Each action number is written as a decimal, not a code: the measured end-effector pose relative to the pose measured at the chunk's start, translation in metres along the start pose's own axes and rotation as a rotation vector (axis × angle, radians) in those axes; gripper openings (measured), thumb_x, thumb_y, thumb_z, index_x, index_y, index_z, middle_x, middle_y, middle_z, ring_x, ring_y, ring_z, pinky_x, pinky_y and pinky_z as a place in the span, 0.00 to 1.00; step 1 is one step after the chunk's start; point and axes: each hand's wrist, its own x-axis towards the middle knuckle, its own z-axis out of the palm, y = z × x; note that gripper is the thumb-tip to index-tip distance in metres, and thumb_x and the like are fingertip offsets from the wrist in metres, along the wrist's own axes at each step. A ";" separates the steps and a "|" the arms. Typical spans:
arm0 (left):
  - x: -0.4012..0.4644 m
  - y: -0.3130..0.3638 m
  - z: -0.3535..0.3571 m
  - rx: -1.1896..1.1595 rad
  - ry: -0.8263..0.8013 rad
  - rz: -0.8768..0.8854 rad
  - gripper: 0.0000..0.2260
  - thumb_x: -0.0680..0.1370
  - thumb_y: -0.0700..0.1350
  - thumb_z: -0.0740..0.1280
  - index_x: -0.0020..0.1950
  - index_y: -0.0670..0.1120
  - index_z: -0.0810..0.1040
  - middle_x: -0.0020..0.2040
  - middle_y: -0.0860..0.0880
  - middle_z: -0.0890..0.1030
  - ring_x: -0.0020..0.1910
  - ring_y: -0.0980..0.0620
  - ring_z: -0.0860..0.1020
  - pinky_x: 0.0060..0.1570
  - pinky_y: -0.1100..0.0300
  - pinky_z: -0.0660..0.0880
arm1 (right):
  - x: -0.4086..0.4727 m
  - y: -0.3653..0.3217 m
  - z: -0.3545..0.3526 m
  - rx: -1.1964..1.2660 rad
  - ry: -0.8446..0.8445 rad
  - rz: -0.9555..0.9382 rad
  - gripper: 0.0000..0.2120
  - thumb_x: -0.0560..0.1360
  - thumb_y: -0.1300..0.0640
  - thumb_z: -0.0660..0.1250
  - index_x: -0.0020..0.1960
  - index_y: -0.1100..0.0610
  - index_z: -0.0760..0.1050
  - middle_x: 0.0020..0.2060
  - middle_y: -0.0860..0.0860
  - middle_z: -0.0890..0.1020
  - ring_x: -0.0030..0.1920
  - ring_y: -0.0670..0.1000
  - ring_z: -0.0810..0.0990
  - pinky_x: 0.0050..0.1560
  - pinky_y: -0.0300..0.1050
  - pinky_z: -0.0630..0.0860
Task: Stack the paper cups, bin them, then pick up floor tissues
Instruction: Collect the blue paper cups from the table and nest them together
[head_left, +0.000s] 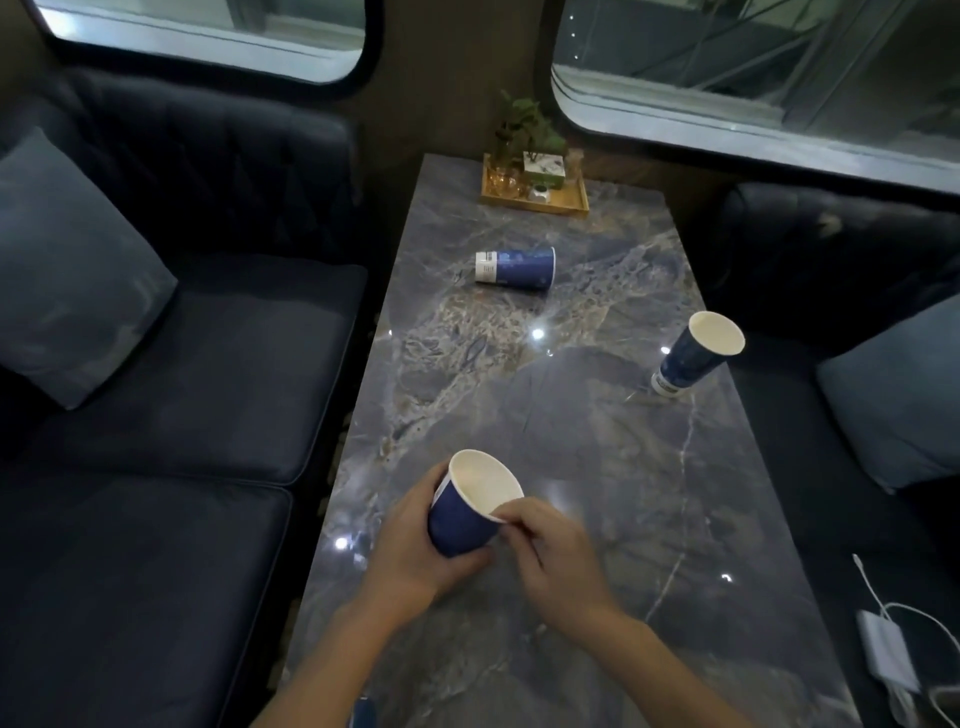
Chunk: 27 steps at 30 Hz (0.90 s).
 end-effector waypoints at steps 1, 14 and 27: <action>0.000 0.001 0.000 0.008 -0.012 0.000 0.41 0.59 0.52 0.83 0.69 0.60 0.69 0.59 0.61 0.80 0.56 0.61 0.81 0.51 0.58 0.81 | 0.000 0.000 -0.001 0.031 0.003 0.033 0.10 0.74 0.64 0.64 0.48 0.51 0.79 0.42 0.36 0.80 0.45 0.38 0.79 0.46 0.32 0.74; 0.017 0.008 0.021 0.002 -0.079 -0.070 0.27 0.63 0.50 0.81 0.57 0.59 0.75 0.47 0.63 0.83 0.43 0.61 0.83 0.39 0.64 0.79 | 0.018 0.023 -0.015 0.201 0.014 0.251 0.12 0.74 0.58 0.65 0.45 0.40 0.78 0.39 0.40 0.82 0.40 0.46 0.81 0.44 0.44 0.79; 0.026 -0.009 0.036 -0.082 -0.142 -0.210 0.27 0.64 0.48 0.82 0.56 0.63 0.74 0.48 0.61 0.84 0.46 0.57 0.83 0.39 0.60 0.80 | 0.098 0.122 -0.149 -0.274 0.193 0.368 0.17 0.72 0.68 0.64 0.60 0.60 0.75 0.63 0.56 0.75 0.51 0.55 0.79 0.53 0.35 0.76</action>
